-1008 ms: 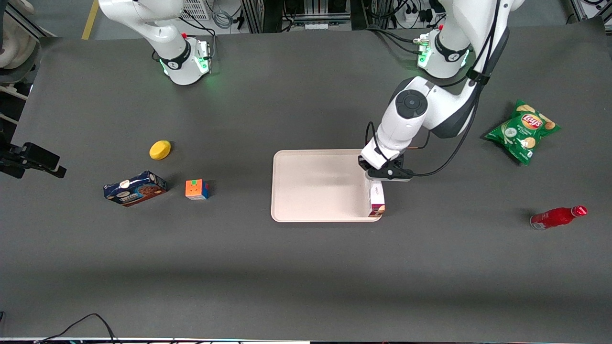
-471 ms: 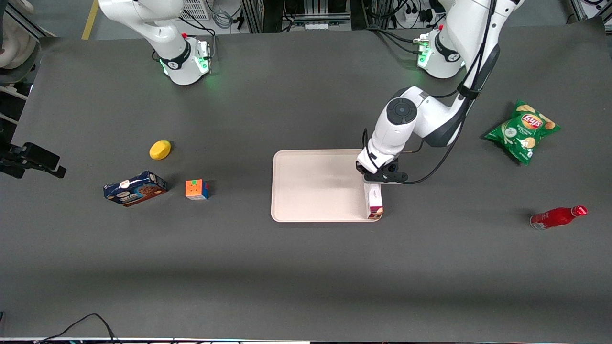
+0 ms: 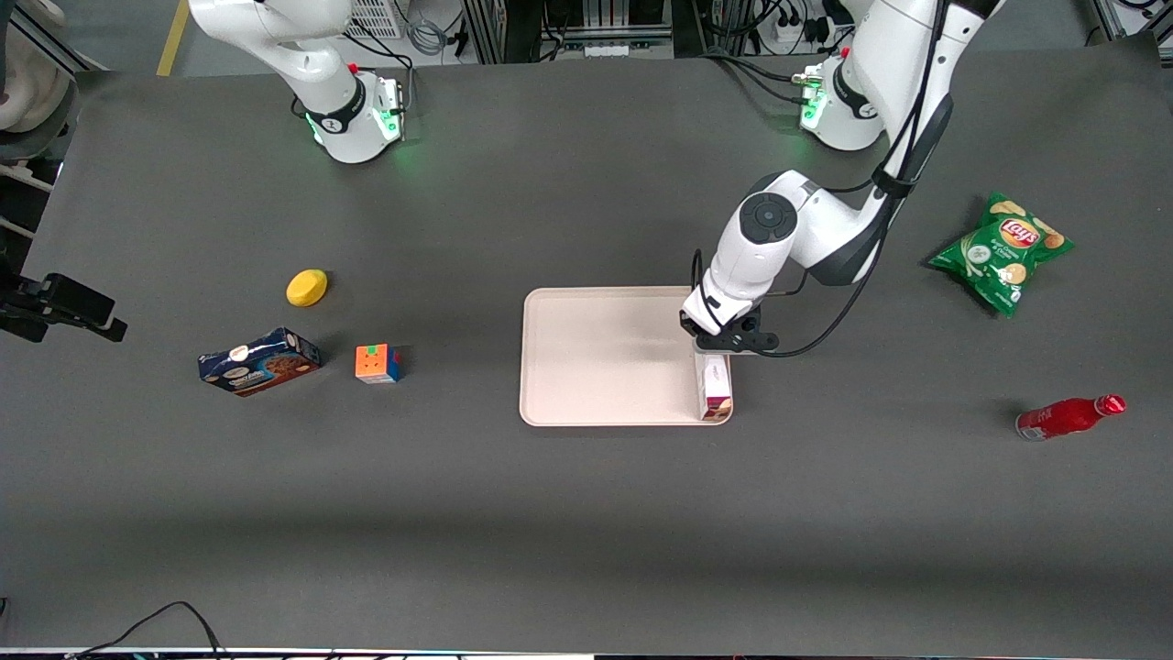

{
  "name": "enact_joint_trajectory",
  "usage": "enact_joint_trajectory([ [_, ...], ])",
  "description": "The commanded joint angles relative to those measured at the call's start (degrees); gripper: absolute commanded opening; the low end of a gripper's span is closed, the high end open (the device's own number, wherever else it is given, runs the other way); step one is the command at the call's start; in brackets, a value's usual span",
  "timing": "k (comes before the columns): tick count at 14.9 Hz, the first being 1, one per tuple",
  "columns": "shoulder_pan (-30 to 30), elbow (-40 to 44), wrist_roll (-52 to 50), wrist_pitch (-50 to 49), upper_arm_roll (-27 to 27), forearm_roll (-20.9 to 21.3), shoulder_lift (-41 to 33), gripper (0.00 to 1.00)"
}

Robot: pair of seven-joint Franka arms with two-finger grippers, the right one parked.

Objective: Place red cookie box on tray

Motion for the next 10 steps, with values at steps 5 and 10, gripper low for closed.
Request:
enact_joint_trajectory([
  [5, 0.2, 1.2, -2.4, 0.4, -0.2, 1.0, -0.6, 1.00],
  [10, 0.8, 9.2, -1.4, -12.2, 0.2, -0.1, -5.5, 1.00],
])
